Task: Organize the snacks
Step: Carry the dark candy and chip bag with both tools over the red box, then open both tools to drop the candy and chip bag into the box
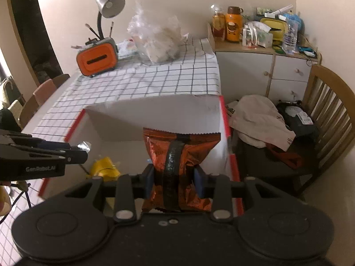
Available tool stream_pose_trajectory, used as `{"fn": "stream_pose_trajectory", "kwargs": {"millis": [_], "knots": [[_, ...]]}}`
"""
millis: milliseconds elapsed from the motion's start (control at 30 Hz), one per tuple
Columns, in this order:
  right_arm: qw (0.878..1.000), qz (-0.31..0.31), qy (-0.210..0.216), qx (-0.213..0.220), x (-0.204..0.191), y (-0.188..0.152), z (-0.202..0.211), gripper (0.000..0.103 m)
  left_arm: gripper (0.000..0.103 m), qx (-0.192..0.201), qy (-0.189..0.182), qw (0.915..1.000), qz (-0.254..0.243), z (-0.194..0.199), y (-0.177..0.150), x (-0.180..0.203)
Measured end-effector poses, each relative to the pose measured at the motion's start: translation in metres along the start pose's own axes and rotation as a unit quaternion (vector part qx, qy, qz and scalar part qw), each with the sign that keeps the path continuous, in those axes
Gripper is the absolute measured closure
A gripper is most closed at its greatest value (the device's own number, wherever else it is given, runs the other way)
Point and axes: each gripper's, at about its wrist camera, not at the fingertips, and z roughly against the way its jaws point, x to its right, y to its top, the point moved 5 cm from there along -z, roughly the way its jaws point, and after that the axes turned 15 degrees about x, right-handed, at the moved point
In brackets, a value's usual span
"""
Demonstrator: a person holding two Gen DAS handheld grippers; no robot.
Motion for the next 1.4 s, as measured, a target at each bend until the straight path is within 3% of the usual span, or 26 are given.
{"fn": "stream_pose_trajectory", "kwargs": {"millis": [633,867,1033,1133,1300,1400], "knots": [[0.998,0.027,0.029,-0.047,-0.004,-0.002,-0.047,0.067,0.068,-0.082,0.021,0.9964,0.003,-0.048,0.002,0.014],[0.998,0.032,0.024,-0.051,-0.002,-0.001,-0.044,0.067,0.067,-0.076,0.018,0.9969,0.002,-0.043,0.003,0.014],[0.998,0.032,0.017,-0.045,0.000,0.001,-0.039,0.064,0.054,-0.065,0.015,0.9976,0.018,-0.032,0.006,0.011],[0.998,0.031,0.025,-0.042,-0.001,0.003,-0.032,0.059,0.049,-0.056,0.012,0.9978,0.032,-0.021,0.007,0.009],[0.999,0.035,0.038,-0.016,-0.006,0.010,-0.013,0.027,0.041,-0.024,0.013,0.9989,0.038,0.006,0.012,0.003],[0.998,0.033,0.046,-0.009,-0.010,0.014,-0.001,0.025,0.035,-0.004,0.019,0.9991,0.039,0.023,0.014,-0.002]]}}
